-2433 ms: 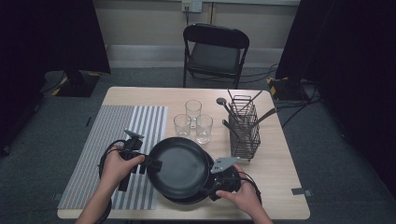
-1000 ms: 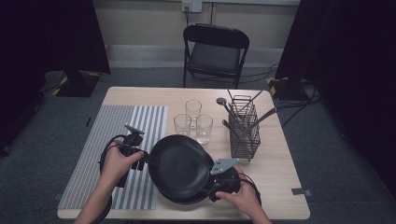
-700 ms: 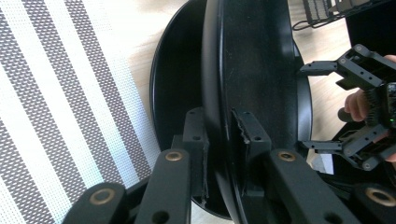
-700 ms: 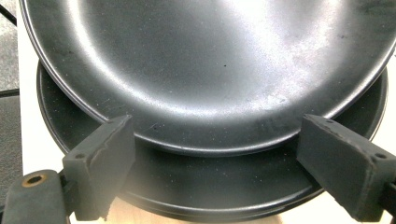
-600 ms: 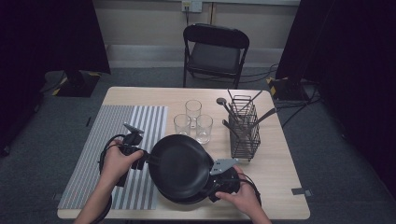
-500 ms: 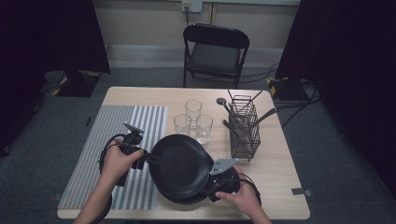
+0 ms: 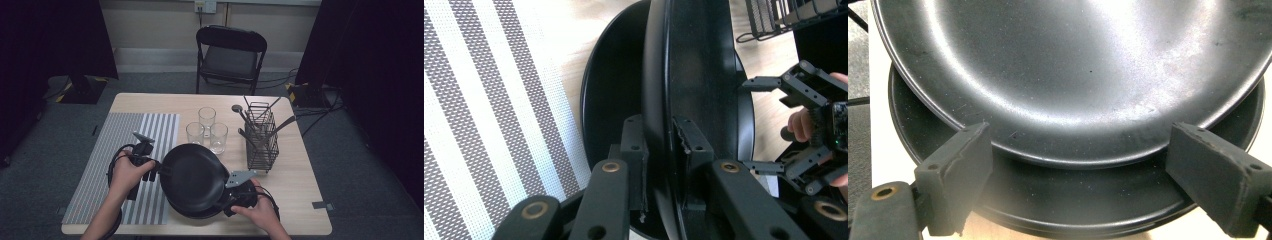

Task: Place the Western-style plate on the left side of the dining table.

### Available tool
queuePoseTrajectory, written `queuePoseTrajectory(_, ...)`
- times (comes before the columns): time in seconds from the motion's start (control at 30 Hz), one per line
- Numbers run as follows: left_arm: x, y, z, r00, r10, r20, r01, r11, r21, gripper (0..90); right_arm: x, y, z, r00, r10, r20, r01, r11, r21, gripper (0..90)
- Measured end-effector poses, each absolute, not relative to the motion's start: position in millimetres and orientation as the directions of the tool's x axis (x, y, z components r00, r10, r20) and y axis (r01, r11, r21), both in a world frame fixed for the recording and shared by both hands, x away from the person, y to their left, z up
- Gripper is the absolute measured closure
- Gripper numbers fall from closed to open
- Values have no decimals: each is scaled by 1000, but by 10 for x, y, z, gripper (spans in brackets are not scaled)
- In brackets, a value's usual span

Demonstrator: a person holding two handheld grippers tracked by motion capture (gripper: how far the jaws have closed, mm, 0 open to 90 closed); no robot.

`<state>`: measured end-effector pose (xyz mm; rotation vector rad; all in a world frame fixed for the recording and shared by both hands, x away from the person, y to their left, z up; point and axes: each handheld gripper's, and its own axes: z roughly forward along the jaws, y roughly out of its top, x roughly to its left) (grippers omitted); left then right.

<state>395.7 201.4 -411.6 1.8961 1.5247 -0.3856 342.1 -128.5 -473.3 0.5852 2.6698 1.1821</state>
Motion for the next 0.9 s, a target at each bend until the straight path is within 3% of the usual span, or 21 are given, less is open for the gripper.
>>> queuePoseTrajectory(0.9,3951,1956,-4154,275,766,-581,941,-91,325,729,3413,-1290,-4741,-913,408,1,274,611,743,104)
